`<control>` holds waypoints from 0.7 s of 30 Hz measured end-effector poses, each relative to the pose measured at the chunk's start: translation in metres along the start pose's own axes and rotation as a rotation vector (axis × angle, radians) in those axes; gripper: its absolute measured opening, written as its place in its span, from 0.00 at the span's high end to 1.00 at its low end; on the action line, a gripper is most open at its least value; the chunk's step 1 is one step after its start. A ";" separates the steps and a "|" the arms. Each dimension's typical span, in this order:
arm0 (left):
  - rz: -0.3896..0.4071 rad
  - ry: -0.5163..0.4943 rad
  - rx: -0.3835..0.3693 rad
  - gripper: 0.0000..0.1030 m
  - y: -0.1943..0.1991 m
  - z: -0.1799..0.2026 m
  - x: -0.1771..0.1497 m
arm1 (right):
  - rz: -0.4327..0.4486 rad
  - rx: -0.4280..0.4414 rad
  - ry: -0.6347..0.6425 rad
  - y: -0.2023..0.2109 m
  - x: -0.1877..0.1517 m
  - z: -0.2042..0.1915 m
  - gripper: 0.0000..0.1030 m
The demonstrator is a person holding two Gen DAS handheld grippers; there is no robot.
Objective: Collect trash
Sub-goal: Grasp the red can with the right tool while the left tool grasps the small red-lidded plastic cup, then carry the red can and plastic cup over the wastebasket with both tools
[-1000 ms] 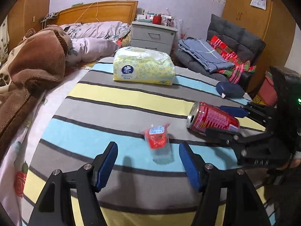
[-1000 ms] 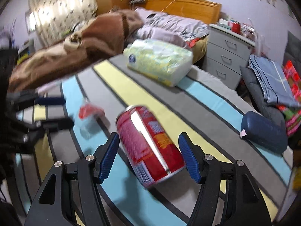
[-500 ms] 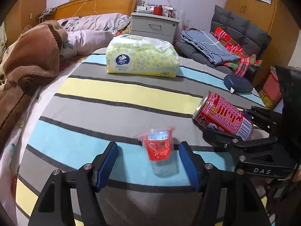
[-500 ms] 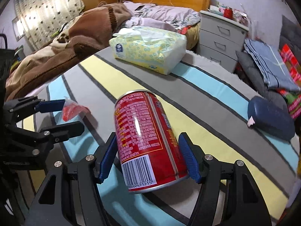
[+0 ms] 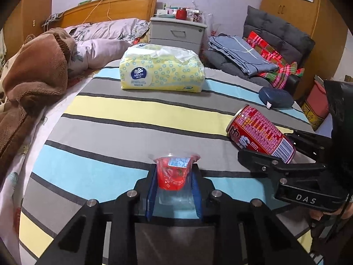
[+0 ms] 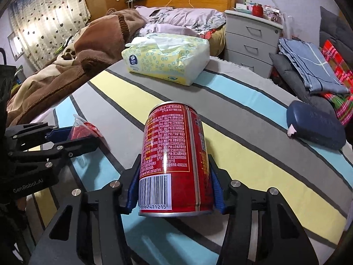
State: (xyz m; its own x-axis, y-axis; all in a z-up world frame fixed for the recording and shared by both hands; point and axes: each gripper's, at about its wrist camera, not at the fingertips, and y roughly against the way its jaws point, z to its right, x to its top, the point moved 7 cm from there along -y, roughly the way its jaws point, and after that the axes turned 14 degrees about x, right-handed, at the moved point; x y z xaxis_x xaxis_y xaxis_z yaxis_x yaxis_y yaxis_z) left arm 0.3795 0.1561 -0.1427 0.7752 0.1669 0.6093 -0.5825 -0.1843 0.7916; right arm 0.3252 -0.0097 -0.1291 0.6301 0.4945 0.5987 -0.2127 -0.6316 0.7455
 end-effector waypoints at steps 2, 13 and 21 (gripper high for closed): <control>0.008 0.001 -0.001 0.72 0.004 0.001 -0.001 | 0.009 -0.011 -0.012 0.002 -0.001 0.001 0.47; 0.017 0.003 -0.034 0.72 0.027 0.009 -0.014 | 0.066 -0.019 -0.068 0.021 -0.013 -0.010 0.48; 0.055 -0.021 -0.038 0.72 0.060 0.019 -0.024 | 0.107 -0.051 -0.122 0.044 -0.031 -0.016 0.48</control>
State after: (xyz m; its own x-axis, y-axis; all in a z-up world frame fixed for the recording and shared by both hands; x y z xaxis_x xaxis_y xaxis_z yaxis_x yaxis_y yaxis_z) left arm 0.3307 0.1225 -0.1109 0.7466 0.1374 0.6509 -0.6327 -0.1556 0.7586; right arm 0.2845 -0.0432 -0.1101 0.6874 0.3474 0.6379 -0.3195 -0.6441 0.6951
